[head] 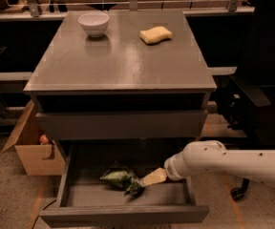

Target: Place green jalapeno chip bag into middle drawer

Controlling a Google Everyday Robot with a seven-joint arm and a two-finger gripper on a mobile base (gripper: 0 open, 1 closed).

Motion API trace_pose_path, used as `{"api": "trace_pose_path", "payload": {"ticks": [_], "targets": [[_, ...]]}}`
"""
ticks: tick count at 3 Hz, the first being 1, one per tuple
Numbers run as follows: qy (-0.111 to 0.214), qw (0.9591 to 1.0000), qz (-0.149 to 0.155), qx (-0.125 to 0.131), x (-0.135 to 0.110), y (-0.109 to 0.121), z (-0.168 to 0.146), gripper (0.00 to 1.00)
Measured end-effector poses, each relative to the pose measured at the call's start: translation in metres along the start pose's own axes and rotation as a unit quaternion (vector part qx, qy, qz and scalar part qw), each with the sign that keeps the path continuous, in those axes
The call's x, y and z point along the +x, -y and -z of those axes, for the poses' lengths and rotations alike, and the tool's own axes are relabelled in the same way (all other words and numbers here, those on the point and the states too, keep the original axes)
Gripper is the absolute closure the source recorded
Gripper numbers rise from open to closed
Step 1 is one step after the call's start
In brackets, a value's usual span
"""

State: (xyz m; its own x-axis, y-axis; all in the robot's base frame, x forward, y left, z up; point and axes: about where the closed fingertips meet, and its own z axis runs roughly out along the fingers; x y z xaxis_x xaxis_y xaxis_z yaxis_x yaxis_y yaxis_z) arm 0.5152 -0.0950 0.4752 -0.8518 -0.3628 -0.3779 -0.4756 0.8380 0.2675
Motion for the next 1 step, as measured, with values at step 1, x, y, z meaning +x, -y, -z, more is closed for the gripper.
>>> {"api": "trace_pose_path", "payload": {"ticks": [1], "targets": [[0.031,0.9977,-0.054,0.025,0.022,0.0486,0.0403,0.0]]}}
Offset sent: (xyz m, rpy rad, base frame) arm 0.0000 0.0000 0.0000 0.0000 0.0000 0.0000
